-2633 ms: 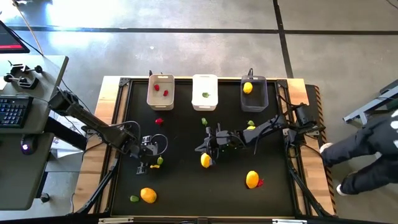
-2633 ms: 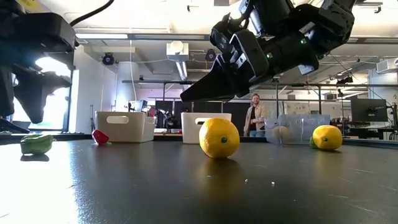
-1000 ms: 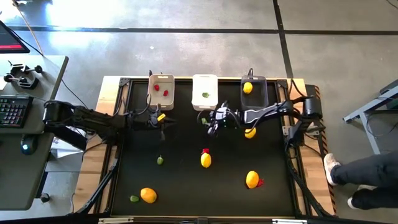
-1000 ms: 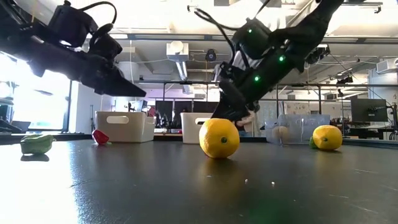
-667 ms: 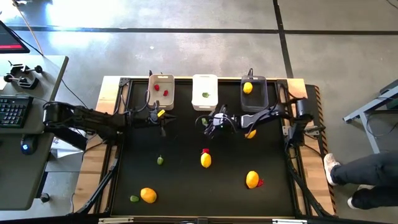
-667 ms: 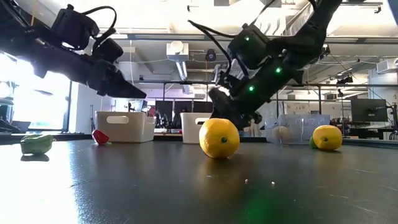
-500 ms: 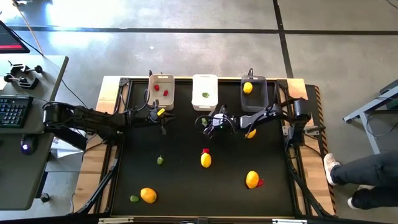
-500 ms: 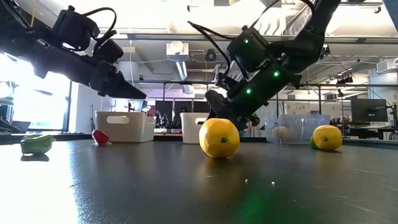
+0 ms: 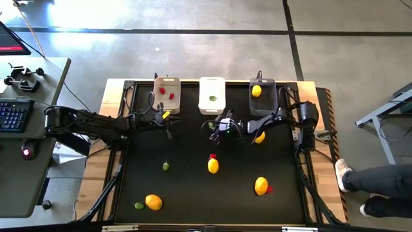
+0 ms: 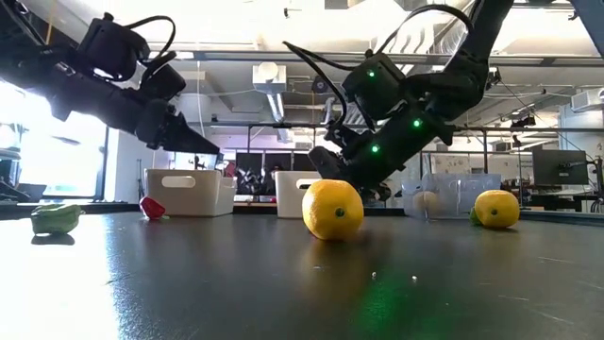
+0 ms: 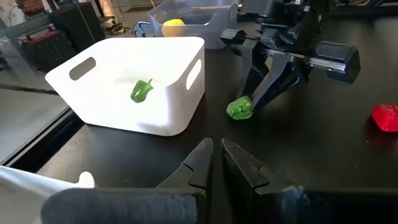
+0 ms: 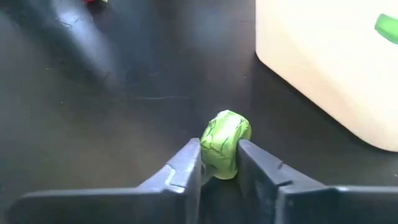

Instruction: Sort produce into baskets

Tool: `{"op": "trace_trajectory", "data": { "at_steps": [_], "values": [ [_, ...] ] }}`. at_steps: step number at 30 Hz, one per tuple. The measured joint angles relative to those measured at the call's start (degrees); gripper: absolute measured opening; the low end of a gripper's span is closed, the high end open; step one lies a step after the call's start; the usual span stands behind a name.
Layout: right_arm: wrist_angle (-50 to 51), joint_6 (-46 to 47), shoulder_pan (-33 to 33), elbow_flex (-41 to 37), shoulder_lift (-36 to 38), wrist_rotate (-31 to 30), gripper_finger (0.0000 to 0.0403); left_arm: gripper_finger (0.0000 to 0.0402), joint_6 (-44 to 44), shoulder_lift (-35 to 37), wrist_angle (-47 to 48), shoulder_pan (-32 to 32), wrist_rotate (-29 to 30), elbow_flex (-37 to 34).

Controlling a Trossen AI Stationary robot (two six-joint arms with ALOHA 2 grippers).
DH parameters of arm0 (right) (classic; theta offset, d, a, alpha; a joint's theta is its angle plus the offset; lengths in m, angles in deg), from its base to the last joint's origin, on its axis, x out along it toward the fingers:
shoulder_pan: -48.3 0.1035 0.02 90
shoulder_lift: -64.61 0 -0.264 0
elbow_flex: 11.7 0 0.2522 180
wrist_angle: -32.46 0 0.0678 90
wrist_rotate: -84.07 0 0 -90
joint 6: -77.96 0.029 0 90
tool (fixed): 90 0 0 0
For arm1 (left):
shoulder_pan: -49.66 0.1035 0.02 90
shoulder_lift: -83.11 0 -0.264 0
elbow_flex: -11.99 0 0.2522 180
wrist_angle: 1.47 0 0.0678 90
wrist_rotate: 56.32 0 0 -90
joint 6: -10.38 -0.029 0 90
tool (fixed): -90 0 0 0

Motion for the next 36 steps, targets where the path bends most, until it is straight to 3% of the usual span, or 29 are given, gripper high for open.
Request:
{"op": "trace_trajectory", "data": {
  "at_steps": [7,18,22,27,36],
  "values": [
    [0.5,-1.4,0.0,0.0,0.8,1.2,0.0016,0.0017,0.0,-0.5,0.2,0.0,0.0,0.0],
    [3.4,-8.0,-3.1,0.6,12.6,4.3,0.0022,0.0016,0.4,-2.2,-1.6,0.0,-0.2,0.0],
    [14.2,-14.0,-8.1,7.8,14.1,5.3,0.0022,0.0016,0.5,-2.2,-2.7,0.0,-0.2,0.0],
    [29.7,-20.9,-15.3,20.5,10.6,8.6,0.0022,0.0016,0.7,-2.2,-2.8,0.5,-0.7,0.0],
    [41.5,-26.9,-25.0,33.0,0.5,19.4,0.0023,0.0016,1.0,-2.2,-2.7,3.6,-3.0,0.0]
  ]
}}
